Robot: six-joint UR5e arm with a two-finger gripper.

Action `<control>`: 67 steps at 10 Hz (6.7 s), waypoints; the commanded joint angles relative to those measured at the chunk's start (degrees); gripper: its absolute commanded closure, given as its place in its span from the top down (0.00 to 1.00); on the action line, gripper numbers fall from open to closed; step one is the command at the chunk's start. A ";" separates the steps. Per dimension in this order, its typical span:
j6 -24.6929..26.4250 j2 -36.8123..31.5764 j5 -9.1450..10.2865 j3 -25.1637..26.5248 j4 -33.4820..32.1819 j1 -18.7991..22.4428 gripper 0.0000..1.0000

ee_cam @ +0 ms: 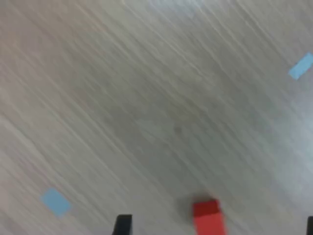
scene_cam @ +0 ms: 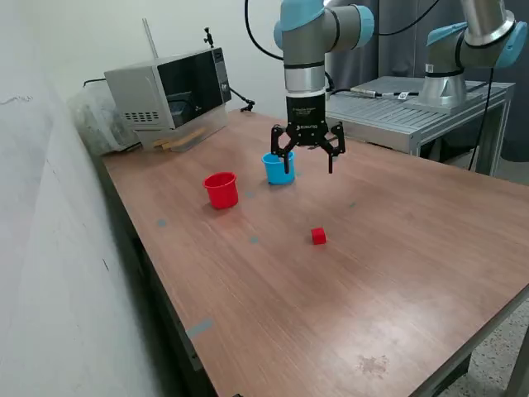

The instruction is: Place red objects in the red bin, and blue objects in the blue bin.

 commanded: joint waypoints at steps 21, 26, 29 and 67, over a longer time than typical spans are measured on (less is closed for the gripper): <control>-19.93 13.05 6.34 -8.73 -0.33 0.50 1.00; -18.97 13.05 6.69 -7.94 -0.42 1.12 1.00; -18.97 13.05 6.78 -7.94 -0.68 1.12 1.00; 15.22 9.97 -4.99 -15.33 -3.85 -16.54 0.00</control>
